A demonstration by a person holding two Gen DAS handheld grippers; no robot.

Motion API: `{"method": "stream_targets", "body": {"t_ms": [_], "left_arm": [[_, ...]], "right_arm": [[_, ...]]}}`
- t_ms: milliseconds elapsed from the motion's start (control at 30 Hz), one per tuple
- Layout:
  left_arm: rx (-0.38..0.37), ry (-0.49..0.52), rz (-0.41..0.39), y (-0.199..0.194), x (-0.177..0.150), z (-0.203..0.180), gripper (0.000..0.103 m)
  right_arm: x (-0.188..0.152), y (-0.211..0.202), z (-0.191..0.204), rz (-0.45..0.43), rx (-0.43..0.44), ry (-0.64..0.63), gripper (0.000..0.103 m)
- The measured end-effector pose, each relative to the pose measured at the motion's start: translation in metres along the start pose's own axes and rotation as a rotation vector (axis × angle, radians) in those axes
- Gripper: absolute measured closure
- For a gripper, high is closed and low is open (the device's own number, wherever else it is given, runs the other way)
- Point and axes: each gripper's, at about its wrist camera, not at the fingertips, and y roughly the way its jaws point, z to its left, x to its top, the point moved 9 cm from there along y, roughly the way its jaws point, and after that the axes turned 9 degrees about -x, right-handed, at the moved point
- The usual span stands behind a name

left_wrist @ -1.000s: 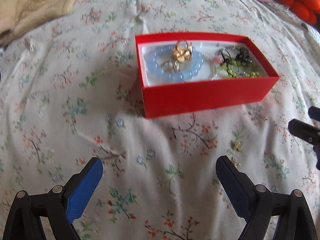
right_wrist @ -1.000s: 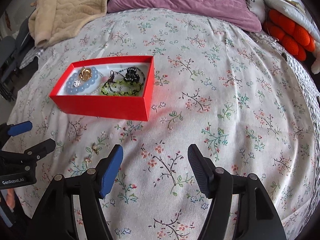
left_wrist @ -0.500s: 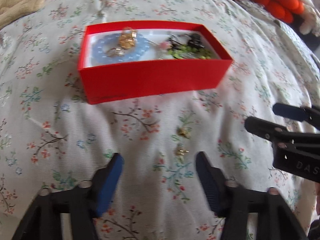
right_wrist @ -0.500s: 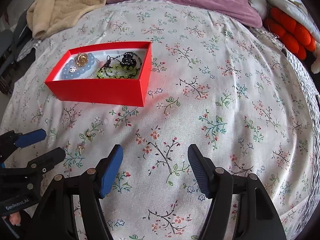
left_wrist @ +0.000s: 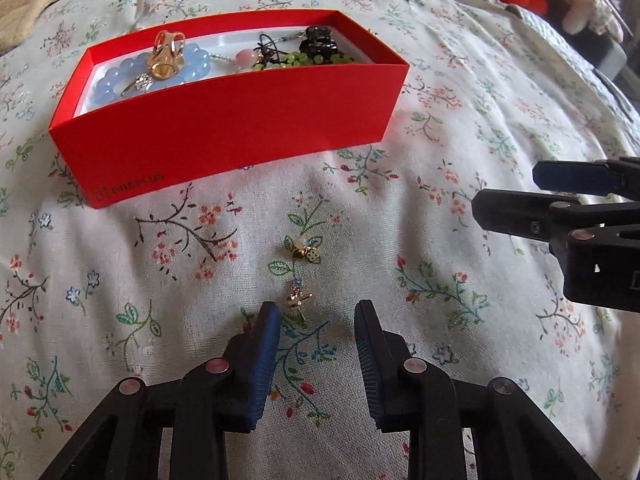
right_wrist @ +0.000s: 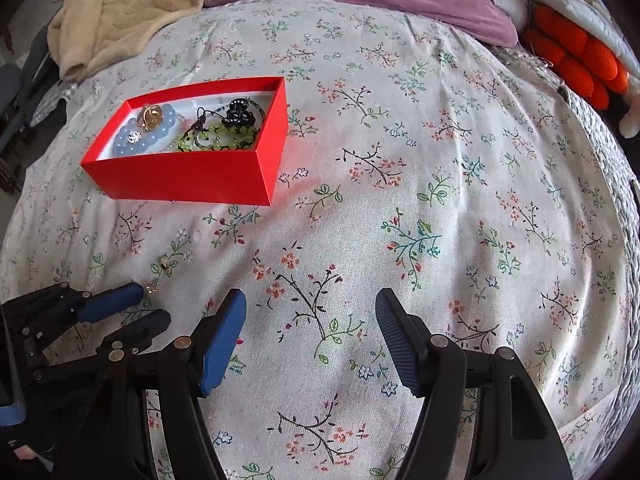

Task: Organize jewelry
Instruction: 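Grasp a gold earring with the left tool while the right tool grasps another earring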

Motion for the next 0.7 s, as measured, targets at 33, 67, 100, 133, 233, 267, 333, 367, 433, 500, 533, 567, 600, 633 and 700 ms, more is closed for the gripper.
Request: {"method": "stream_targets", "body": {"t_ms": [33,67,100,133,233,267,333,367,433,500,533,567,600,633,700], "left_arm": [[0.002,0.017,-0.006,0.0007,0.0002,-0.0010,0.071],[0.003,0.031,-0.011,0.0018,0.0003,-0.0021,0.071],[0.005,0.040,-0.016,0.0030,0.0004,-0.0027,0.071],[0.008,0.047,-0.021,0.0037,0.0004,-0.0030,0.071],[0.023,0.065,-0.027,0.0043,0.0005,-0.0050,0.073],[0.029,0.071,-0.028,0.0045,0.0012,-0.0049,0.076],[0.039,0.077,-0.028,0.0043,0.0014,-0.0038,0.081],[0.041,0.077,-0.027,0.0041,0.0015,-0.0026,0.084],[0.045,0.076,-0.025,0.0039,0.0021,-0.0008,0.088],[0.048,0.077,-0.024,0.0038,0.0024,0.0007,0.092],[0.052,0.081,-0.025,0.0035,0.0026,0.0016,0.095],[0.055,0.084,-0.025,0.0033,0.0025,0.0018,0.097],[0.052,0.086,-0.025,0.0023,0.0022,0.0024,0.097],[0.051,0.090,-0.024,0.0016,0.0020,0.0026,0.097],[0.047,0.101,-0.022,0.0001,0.0015,0.0019,0.097]], "right_arm": [[-0.0003,0.0000,0.0001,0.000,-0.001,-0.002,0.033],[-0.0005,0.0001,0.0002,-0.001,-0.002,-0.004,0.033],[-0.0009,0.0002,0.0003,0.000,-0.003,-0.004,0.033],[-0.0011,0.0006,0.0001,0.002,-0.002,-0.003,0.033],[-0.0012,0.0010,-0.0001,0.003,0.000,-0.002,0.033],[-0.0014,0.0011,-0.0003,0.002,-0.002,-0.003,0.033],[-0.0016,0.0015,-0.0005,0.003,-0.005,-0.004,0.033],[-0.0016,0.0017,-0.0005,0.004,-0.005,-0.003,0.033],[-0.0020,0.0020,-0.0003,0.007,-0.004,-0.002,0.033],[-0.0021,0.0021,-0.0002,0.007,-0.006,-0.003,0.033],[-0.0024,0.0022,0.0001,0.007,-0.007,-0.003,0.033],[-0.0025,0.0024,0.0002,0.008,-0.007,-0.003,0.033],[-0.0024,0.0023,0.0003,0.008,-0.006,-0.003,0.033],[-0.0029,0.0025,0.0007,0.008,-0.004,-0.002,0.033],[-0.0034,0.0025,0.0017,0.007,-0.001,-0.004,0.033]]}}
